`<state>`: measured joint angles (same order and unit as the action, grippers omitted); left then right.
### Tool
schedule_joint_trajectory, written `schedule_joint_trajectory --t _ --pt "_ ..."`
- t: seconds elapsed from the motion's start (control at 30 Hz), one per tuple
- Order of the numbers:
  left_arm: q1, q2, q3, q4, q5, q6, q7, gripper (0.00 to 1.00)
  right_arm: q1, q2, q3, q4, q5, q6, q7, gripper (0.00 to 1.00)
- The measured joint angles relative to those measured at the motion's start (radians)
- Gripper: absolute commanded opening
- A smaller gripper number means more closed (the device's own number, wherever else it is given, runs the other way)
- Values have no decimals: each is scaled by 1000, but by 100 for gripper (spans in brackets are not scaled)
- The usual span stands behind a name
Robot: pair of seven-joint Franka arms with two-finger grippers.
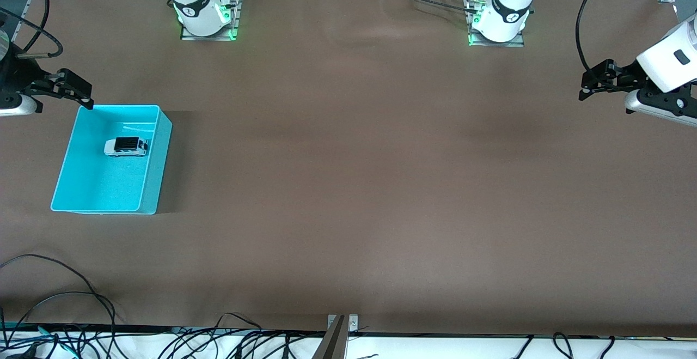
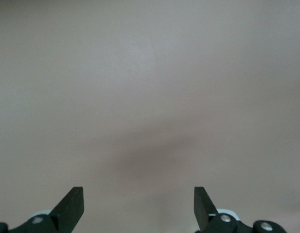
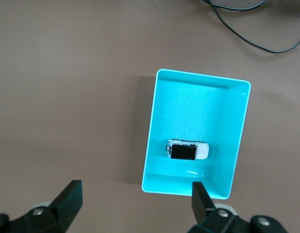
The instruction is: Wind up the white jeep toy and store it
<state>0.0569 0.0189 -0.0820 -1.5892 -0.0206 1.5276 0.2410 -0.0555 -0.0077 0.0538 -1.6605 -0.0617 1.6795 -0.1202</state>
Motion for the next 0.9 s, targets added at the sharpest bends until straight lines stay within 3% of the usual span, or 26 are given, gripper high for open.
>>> schedule_joint_trajectory --t 0.9 --pt "0 0 0 0 0 0 0 100 -2 1 -2 1 23 -8 18 100"
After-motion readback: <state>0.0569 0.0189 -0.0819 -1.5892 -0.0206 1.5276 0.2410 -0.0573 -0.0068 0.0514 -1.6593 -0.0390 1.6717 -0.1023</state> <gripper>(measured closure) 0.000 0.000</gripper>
